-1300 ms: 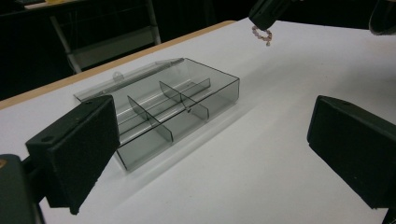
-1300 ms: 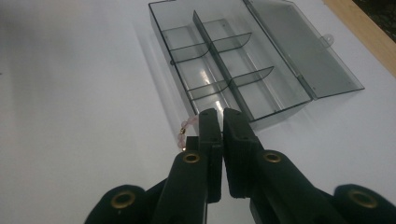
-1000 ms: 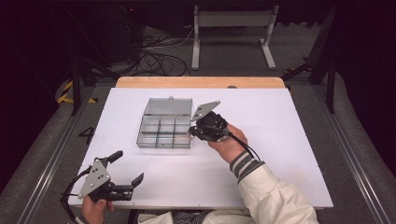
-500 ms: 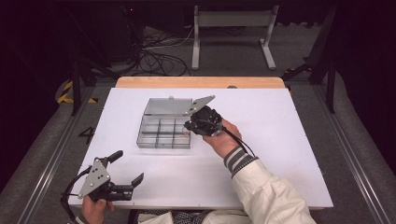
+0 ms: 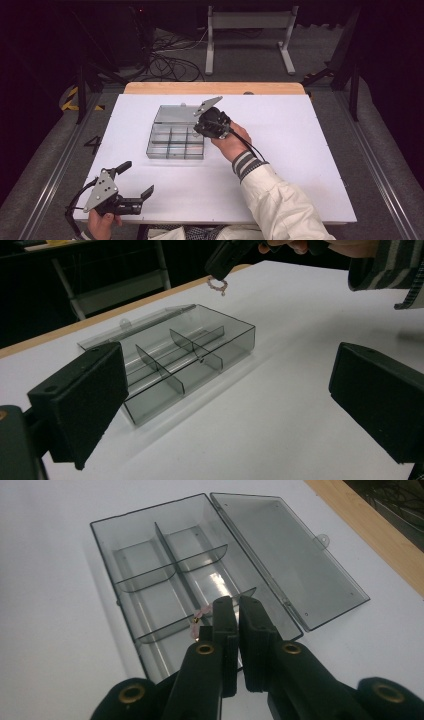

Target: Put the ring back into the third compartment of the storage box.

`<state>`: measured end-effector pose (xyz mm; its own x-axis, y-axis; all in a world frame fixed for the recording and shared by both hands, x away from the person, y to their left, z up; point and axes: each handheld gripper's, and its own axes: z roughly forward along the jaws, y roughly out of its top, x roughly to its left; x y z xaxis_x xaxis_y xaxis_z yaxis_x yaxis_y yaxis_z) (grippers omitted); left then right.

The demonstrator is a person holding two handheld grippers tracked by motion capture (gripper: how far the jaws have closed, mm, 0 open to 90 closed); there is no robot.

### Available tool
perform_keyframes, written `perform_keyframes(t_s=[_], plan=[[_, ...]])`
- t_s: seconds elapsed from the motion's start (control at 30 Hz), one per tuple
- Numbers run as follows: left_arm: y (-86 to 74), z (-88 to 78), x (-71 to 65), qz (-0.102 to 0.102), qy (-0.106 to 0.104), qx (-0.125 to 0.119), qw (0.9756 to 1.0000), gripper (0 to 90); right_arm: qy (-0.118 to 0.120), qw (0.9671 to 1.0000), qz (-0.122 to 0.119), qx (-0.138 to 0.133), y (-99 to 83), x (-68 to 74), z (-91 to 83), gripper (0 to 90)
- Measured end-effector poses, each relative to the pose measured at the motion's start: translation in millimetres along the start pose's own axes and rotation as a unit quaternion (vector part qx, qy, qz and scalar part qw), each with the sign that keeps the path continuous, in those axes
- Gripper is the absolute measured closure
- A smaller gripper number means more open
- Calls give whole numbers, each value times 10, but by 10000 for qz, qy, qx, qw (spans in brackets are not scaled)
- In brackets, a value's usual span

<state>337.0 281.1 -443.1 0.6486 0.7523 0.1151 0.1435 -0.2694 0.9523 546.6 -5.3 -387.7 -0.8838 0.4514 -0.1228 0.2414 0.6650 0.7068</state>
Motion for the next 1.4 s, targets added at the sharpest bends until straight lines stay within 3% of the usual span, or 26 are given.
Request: perform_keyframes(t_s=[0.47, 0.83, 1.4], plan=[[1, 0, 2, 0, -6, 5, 10000, 28, -124, 9998, 170, 63, -9, -77, 171, 870], [3, -5, 8, 38, 0, 2, 10000, 28, -362, 9986, 315, 199, -57, -128, 369, 869], [3, -4, 2, 26, -23, -8, 10000, 28, -216, 9973, 605, 349, -132, -198, 553, 869]])
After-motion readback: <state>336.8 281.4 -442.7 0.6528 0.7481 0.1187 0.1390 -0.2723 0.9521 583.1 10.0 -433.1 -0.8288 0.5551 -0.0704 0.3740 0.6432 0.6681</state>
